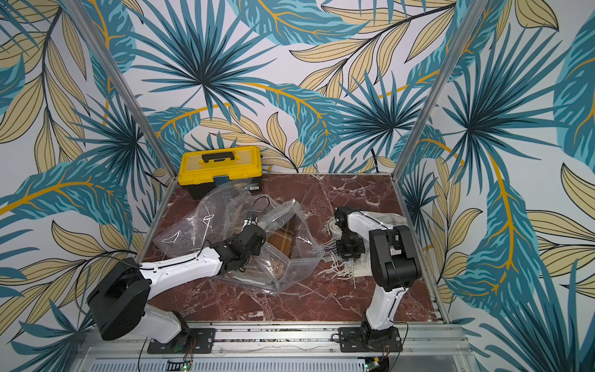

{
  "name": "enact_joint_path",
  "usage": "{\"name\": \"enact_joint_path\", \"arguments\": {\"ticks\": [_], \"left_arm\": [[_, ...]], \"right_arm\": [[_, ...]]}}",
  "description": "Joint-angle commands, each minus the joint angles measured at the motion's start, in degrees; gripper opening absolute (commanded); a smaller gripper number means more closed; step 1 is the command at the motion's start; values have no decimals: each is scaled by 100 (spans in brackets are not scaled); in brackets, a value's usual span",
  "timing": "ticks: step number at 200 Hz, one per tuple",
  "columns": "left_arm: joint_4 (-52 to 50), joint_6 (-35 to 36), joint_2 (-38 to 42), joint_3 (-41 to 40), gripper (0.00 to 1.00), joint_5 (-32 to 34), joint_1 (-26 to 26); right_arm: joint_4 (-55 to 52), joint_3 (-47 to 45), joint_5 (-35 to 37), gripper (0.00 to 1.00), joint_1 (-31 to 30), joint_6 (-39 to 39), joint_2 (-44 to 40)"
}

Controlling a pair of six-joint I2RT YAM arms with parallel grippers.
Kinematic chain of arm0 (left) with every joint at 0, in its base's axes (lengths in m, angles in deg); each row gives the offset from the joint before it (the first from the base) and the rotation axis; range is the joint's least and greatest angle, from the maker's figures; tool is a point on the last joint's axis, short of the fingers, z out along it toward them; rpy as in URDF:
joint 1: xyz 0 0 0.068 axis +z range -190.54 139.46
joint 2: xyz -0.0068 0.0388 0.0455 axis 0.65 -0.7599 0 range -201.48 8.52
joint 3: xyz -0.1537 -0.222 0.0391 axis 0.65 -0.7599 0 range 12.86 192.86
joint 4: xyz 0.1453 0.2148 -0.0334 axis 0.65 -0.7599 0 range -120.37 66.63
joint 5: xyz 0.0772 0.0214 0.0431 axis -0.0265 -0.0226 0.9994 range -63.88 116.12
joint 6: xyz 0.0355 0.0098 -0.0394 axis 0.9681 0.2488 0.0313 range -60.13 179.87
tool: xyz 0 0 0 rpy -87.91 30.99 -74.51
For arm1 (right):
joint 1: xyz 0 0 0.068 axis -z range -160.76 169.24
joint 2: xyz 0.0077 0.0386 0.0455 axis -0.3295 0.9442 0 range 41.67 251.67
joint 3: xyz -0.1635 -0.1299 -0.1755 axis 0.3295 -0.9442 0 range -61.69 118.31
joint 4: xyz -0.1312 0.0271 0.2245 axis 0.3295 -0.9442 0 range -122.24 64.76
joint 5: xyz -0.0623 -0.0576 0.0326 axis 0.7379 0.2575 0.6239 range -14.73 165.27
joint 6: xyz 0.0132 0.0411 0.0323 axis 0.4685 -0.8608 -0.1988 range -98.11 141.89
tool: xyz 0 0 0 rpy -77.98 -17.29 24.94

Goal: Take the blanket out of the vacuum bag
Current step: Pick up the blanket at the center of the board.

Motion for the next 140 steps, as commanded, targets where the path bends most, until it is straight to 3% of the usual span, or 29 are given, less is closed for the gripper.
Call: {"name": "enact_joint_path", "arguments": {"ticks": [1, 9, 42, 64, 87, 113, 140], "left_arm": [[-60, 89, 23, 76, 0, 125, 29], [-81, 98, 34, 72, 0, 153, 28], [-92, 90, 126, 5, 0, 191, 28], [-72, 81, 162, -24, 0, 197, 27], [-58, 72, 225, -69, 0, 204, 24], [-21, 54, 326, -192, 0, 227, 22], [-23, 46, 425, -308, 0, 276, 21]], "right_arm": [[141, -55, -311, 8, -17, 50, 246], [164, -28, -440, 0, -17, 79, 220], [426, 251, -1597, 0, -8, 152, -225], [934, 616, -2923, 0, 87, 15, -545], [1640, 983, -4168, 0, 283, -469, -776], [2589, 1248, -4849, 0, 595, -1250, -952], [4238, 1041, -5449, 0, 1151, -2470, -1231]]}}
